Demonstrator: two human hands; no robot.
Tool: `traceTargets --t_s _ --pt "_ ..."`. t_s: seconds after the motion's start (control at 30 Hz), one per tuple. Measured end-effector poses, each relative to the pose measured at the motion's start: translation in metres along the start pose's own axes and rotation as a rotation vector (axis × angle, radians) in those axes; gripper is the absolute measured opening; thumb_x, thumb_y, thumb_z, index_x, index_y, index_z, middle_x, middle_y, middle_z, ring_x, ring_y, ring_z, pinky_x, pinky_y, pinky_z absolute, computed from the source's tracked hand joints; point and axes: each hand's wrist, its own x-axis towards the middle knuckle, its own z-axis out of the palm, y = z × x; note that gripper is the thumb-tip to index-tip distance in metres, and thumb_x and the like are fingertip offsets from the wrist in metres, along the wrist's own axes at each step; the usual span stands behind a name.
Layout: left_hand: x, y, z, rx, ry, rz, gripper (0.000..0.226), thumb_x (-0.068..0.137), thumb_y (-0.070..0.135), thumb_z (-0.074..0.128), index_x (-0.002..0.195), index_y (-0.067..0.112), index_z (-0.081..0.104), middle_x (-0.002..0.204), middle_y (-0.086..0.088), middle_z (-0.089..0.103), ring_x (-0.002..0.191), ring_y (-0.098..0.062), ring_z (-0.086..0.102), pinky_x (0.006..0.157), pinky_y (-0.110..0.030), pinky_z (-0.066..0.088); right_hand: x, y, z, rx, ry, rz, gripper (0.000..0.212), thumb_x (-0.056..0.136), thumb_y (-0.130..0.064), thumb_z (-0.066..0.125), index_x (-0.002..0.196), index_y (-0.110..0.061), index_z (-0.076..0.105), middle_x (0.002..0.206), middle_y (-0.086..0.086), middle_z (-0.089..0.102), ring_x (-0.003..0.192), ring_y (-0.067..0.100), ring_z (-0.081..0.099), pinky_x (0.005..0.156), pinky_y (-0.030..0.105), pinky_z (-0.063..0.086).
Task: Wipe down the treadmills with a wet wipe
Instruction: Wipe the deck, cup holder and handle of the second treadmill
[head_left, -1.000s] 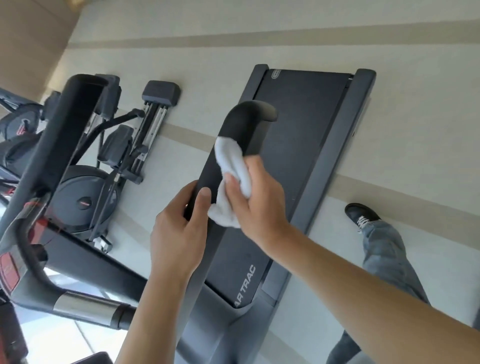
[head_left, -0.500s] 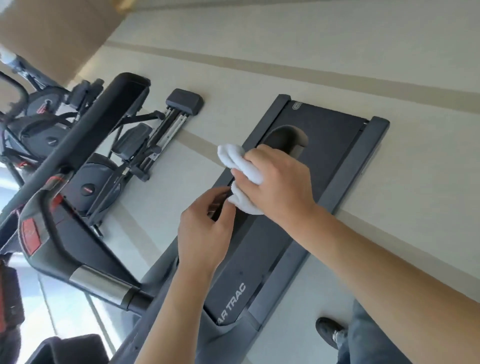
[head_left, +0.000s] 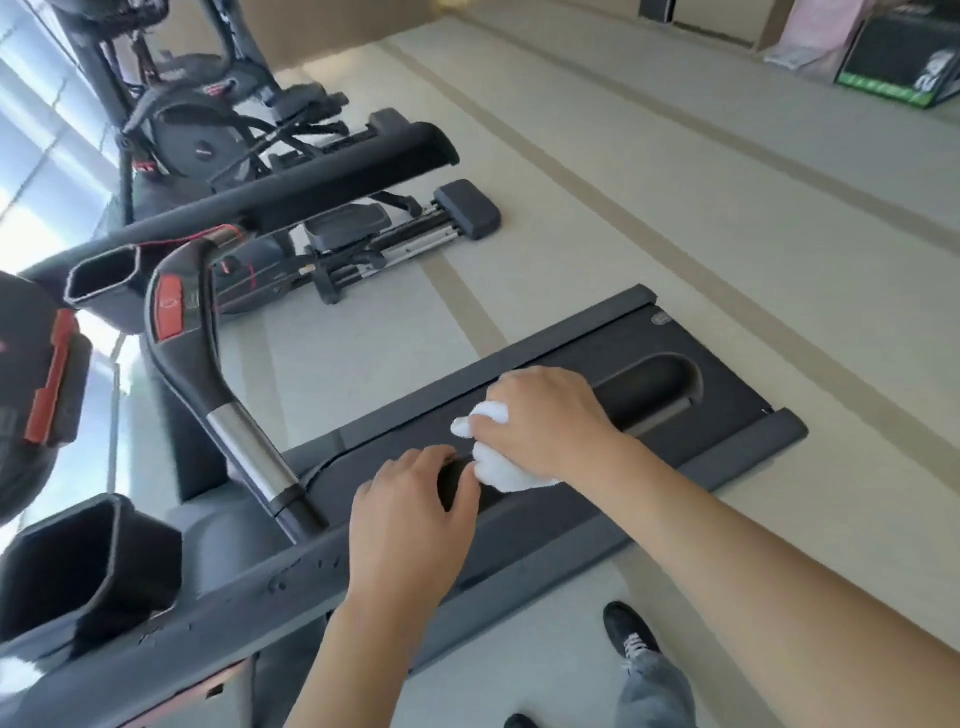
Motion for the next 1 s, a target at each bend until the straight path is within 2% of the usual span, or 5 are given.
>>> traceTargets --t_s 0.23,0.37,0.7,0.83,1.0 --pt "-0.009 -0.014 0.006 0.021 0.088 -0.082 0.034 0.099 0.039 0.039 0.096 0.030 0.071 0.079 0.015 0.064 0.076 -0.014 0.059 0.081 -0.038 0.046 0.021 -0.029 -0.001 0.023 -0.288 -0.142 0.037 0.101 -0.045 0.043 0.078 -0.020 0.060 0.078 -0.003 0.064 0.078 0.020 0.060 0.065 0.035 0.042" --pt "-0.006 -0.011 0.012 0.074 0.145 -0.138 0.040 0.100 0.042 0.037 0.095 0.031 0.075 0.075 0.015 0.064 0.071 -0.014 0.059 0.079 -0.039 0.047 0.021 -0.016 -0.012 0.166 -0.397 -0.168 0.033 0.098 -0.048 0.045 0.083 -0.022 0.059 0.080 -0.007 0.066 0.080 0.016 0.061 0.065 0.032 0.044" --pt "-0.007 -0.007 0.012 0.049 0.217 -0.079 0.030 0.100 0.043 0.049 0.099 0.029 0.075 0.089 0.020 0.070 0.082 -0.011 0.064 0.090 -0.039 0.048 0.036 0.063 -0.051 0.287 -0.592 -0.101 0.033 0.094 -0.044 0.055 0.075 -0.019 0.044 0.066 -0.012 0.049 0.062 0.010 0.044 0.061 0.031 0.032" --pt "-0.016 -0.011 0.006 -0.005 0.187 -0.050 0.027 0.095 0.042 0.063 0.116 0.029 0.073 0.109 0.021 0.069 0.102 -0.009 0.061 0.113 -0.045 0.039 0.049 0.035 -0.037 0.206 -0.664 -0.199 0.032 0.096 -0.048 0.049 0.081 -0.020 0.053 0.079 -0.007 0.066 0.075 0.016 0.060 0.065 0.034 0.041" --pt "-0.033 0.005 0.012 -0.026 0.290 -0.161 0.049 0.082 0.040 0.083 0.126 0.023 0.070 0.123 0.019 0.064 0.116 -0.009 0.057 0.117 -0.034 0.035 0.061 -0.037 0.006 0.204 -0.734 -0.388 0.032 0.101 -0.043 0.040 0.090 -0.020 0.060 0.092 -0.001 0.067 0.086 0.023 0.062 0.077 0.041 0.051"
